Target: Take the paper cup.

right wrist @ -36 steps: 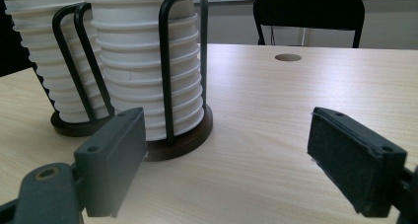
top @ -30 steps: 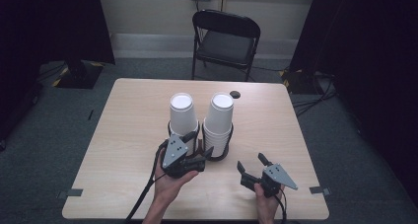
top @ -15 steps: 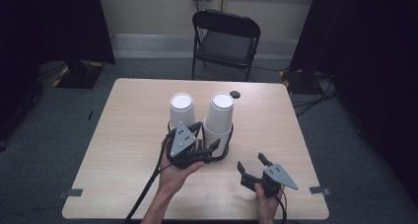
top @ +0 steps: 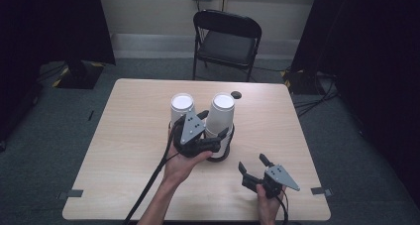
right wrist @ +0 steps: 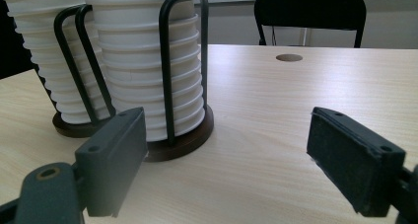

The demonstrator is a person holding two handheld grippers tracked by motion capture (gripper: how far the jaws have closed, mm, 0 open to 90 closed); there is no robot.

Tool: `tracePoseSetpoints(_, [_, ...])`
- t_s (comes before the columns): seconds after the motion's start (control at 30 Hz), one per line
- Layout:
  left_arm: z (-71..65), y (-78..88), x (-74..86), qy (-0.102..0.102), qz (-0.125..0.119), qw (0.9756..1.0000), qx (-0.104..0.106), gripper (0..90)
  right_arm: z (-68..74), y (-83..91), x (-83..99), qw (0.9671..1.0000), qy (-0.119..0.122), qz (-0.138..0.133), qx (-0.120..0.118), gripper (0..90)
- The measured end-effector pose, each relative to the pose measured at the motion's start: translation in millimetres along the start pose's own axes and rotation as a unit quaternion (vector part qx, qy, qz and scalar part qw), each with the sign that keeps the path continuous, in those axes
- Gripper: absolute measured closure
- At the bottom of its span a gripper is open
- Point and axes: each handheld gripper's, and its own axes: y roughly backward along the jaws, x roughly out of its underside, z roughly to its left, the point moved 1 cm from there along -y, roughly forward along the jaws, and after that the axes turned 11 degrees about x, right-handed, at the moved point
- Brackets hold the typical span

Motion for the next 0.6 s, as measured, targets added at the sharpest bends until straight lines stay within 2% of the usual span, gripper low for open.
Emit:
tracePoseSetpoints(0.27, [9.0, -8.2, -10.7, 0.000, 0.006, 0.9999, -0.012, 22.6, -0.4, 0.0, 0.0, 1.0000, -0.002, 0.001, -0.004, 15.0])
tracePoseSetpoints(0.43, [11.7, -14.0, -17.4, 0.005, 0.003, 0.9999, -0.009, 17.4, -0.6, 0.0, 0.1, 1.0000, -0.003, 0.000, -0.003, 15.0])
tracePoseSetpoints(0.5, [13.3, -17.4, -18.3, -0.002, 0.012, 0.9998, -0.017, 17.5, -0.6, 0.0, 0.1, 1.0000, -0.003, 0.000, -0.004, 15.0])
tracePoseSetpoints(0.6, [18.7, -23.6, -20.7, 0.004, 0.016, 0.9997, -0.016, 17.5, -0.5, 0.1, 0.1, 1.0000, -0.003, 0.000, -0.005, 15.0])
